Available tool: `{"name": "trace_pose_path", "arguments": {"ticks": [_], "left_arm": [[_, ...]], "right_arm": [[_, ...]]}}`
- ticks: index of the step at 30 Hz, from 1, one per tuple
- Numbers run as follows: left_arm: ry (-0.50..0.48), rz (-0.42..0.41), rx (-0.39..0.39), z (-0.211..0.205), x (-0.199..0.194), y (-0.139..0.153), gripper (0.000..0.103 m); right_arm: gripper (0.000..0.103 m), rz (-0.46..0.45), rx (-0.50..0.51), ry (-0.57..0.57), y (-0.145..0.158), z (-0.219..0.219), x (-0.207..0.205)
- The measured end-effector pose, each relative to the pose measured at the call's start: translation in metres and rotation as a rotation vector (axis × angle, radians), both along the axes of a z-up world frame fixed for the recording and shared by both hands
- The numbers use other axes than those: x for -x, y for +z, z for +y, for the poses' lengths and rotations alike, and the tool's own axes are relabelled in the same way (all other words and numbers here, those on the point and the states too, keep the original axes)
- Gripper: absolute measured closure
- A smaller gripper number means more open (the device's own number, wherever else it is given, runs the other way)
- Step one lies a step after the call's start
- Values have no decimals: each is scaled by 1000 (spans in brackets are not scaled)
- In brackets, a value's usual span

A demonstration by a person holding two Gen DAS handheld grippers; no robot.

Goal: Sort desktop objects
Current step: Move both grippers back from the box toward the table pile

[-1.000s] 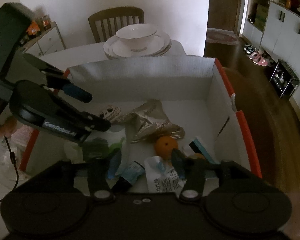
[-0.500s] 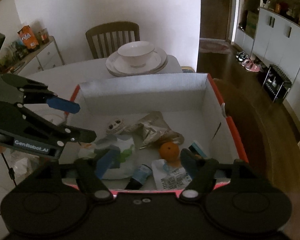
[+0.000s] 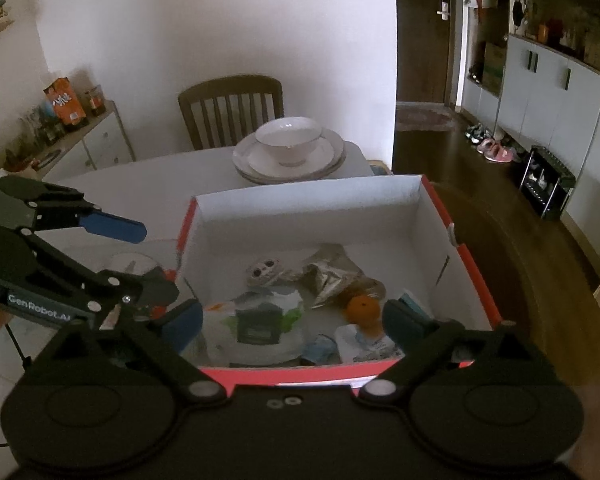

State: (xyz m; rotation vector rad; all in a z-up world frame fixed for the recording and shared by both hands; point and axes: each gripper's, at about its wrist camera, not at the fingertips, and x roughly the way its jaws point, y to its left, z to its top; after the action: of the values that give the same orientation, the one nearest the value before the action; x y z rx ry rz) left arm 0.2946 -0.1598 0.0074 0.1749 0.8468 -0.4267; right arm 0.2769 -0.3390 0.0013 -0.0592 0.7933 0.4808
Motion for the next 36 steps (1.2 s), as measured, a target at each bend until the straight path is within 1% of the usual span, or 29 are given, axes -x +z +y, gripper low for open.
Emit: {"name": "trace_pose_path", "arguments": {"ticks": [2,3,5,8,12,16,19,20,24,26,31,36], "left_arm": [[7,-2,6,6,6,2,27],[11,-5,9,9,9,3,22],[19,-15,16,16,17,5,18],[25,-12,27,27,28,5,17],[38,-8,32,45,42,1,17],[78,-2,72,73,59,-3,16],[111,-7,93,96,71,-5,7],[115,-7,106,105,76,-8,1],[158,-6,113,134,93,-19,0],[176,-8,105,147,101,-26,0],[204,-13,50,173,116,-44,0],[219,-3,15,193,115,-63,0]], "right_arm": [[6,-11,-8,2,4,4,8],[6,-18,-10,5,6,6,12],[5,-31,-14,15,9,12,21],[5,-44,-15,33,12,24,33],[4,-39,-35,44,12,41,46],[3,-30,-54,78,9,64,59],[3,-46,-38,100,6,81,70],[3,-52,-33,105,5,87,73],[3,-66,-11,118,0,107,83],[3,-64,-1,127,-5,117,88],[3,-41,-1,128,-13,135,92],[3,-27,15,147,-24,156,99]]}}
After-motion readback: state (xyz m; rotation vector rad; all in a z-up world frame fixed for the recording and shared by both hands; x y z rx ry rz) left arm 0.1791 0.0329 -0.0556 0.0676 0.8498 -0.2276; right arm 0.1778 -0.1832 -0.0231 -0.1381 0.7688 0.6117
